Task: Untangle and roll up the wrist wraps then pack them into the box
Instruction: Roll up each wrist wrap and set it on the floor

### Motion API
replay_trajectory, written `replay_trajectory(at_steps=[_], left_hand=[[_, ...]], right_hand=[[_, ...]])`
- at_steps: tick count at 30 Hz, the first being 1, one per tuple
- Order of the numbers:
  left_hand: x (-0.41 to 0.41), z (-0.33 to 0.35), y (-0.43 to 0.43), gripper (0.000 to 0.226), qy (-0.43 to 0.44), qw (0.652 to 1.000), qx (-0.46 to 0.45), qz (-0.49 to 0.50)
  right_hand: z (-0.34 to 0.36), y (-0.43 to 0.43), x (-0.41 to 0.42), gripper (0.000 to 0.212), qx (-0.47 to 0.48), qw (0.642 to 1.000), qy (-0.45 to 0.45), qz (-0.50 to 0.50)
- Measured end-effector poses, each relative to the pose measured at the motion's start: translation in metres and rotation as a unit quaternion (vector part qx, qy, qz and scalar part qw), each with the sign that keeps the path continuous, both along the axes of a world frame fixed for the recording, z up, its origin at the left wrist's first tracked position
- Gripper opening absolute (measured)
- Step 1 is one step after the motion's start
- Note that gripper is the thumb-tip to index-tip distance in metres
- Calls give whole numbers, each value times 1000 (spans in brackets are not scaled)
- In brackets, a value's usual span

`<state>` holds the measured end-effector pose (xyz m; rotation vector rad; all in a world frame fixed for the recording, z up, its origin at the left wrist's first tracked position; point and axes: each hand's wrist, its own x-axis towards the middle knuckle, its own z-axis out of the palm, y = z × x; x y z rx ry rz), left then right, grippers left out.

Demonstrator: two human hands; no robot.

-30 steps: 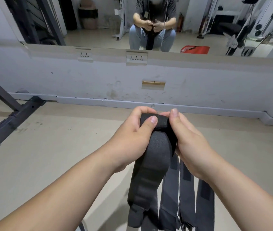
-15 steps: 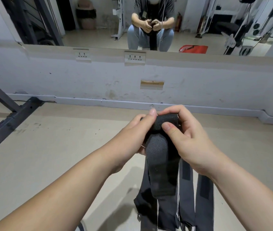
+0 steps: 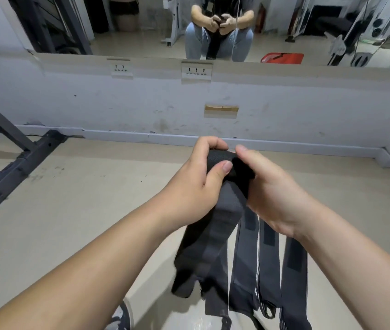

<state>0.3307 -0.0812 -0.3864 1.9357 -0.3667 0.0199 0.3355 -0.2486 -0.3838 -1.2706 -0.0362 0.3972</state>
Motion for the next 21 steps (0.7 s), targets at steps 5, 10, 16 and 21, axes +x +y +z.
replay_trajectory(at_steps=[5,10,16,21], left_hand=[[2,1,7,22,9,999,37,-22],[0,-1,-2,28,66,994,-87,-18],[8,3,-12,53,242,939,-245,7],[7,1,-9,58,204,974,-98,22]], right_hand=[[-1,0,-3,32,-138,990,-35,3],[-2,-1,-4,18,-31,997,-61,-31],[-5,-5,-1,24,-85,975,-202,-25],[-4,-11,-4,23,-147,967,-207,9]])
